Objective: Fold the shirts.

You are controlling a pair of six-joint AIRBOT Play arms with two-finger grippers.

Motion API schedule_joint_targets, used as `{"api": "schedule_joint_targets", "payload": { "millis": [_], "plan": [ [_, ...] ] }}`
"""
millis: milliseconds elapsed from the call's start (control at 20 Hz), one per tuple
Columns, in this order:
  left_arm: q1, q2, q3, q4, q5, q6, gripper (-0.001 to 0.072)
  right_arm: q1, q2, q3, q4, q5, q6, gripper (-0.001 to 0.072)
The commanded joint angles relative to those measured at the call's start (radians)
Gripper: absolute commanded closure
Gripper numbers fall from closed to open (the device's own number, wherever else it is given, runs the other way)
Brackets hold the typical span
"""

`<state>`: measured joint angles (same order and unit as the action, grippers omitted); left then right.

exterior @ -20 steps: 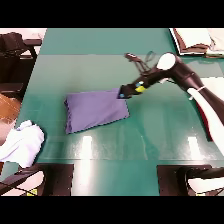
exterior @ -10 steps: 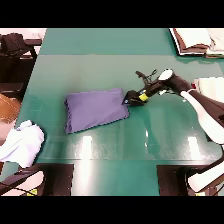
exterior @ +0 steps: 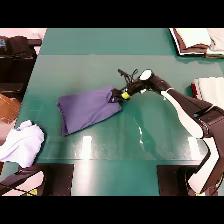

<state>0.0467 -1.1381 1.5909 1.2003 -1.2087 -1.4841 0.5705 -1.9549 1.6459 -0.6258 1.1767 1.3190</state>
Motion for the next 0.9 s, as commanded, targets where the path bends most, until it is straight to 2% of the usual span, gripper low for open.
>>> {"api": "schedule_joint_targets", "payload": {
  "millis": [0,150,350,600,850],
  "plan": [
    [-0.1,0.0,0.0,0.014,0.021,0.0,0.0685,-0.058,0.045,0.071,-0.087,0.004,0.035,0.0699],
    [-0.178,0.0,0.0,0.012,0.024,0.0,0.0684,-0.222,0.171,0.066,-0.218,0.036,0.105,0.0699],
    [-0.207,0.0,0.0,-0.008,0.024,-0.001,0.0684,-0.509,0.327,0.066,-0.359,0.097,0.144,0.0699],
    [-0.207,-0.001,0.0,-0.014,0.044,-0.01,0.0684,-0.875,0.42,0.066,-0.37,0.125,0.147,0.0699],
    [-0.207,-0.008,0.0,-0.035,0.061,-0.036,0.0684,-1.088,0.423,0.068,-0.354,0.075,0.147,0.0699]
  ]
}}
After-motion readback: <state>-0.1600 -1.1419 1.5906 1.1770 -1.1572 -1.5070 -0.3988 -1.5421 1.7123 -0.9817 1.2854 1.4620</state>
